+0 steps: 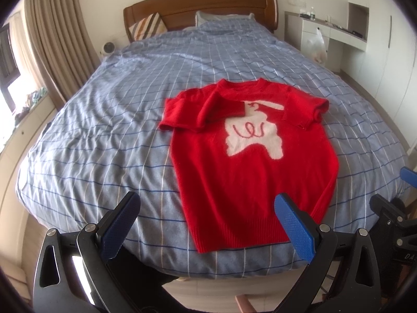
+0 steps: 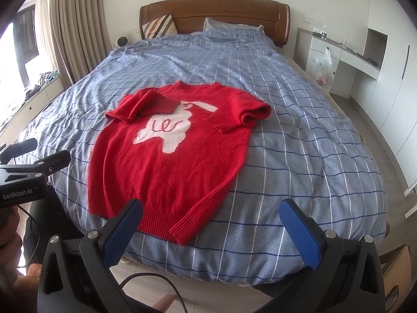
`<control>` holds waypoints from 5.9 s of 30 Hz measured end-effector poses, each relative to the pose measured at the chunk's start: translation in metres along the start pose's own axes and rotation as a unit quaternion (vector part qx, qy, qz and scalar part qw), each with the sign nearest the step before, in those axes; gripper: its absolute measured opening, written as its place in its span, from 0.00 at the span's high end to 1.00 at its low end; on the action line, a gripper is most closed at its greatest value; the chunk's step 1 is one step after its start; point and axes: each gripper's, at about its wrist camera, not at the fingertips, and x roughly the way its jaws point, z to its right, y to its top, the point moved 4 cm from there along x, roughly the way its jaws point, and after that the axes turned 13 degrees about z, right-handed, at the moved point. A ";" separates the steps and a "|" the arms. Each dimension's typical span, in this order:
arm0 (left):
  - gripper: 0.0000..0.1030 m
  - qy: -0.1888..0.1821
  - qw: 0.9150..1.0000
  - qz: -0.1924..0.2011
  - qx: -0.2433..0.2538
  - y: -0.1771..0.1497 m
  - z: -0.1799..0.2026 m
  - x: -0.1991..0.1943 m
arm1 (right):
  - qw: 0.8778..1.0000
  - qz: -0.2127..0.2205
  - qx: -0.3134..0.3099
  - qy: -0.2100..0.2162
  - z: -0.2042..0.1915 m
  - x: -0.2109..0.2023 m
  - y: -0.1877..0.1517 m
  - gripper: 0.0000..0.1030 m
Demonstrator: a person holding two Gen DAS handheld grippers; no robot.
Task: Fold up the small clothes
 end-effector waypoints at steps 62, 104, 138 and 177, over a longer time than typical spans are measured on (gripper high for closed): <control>0.00 0.017 0.998 -0.060 0.004 -0.013 -0.003 0.025 | 0.938 -0.083 0.262 -0.211 0.402 0.138 -0.019 0.97; 0.29 -0.127 0.948 -0.079 0.282 0.054 0.093 0.272 | 0.976 -0.008 0.187 -0.109 0.235 0.055 -0.036 0.40; 0.98 0.237 0.919 -0.067 -0.306 -0.044 -0.356 0.199 | 0.998 -0.035 0.050 0.014 0.057 0.071 -0.052 0.40; 0.23 -0.255 0.959 -0.076 -0.099 -0.043 0.016 0.096 | 0.944 -0.131 0.271 0.132 0.068 0.111 -0.114 0.96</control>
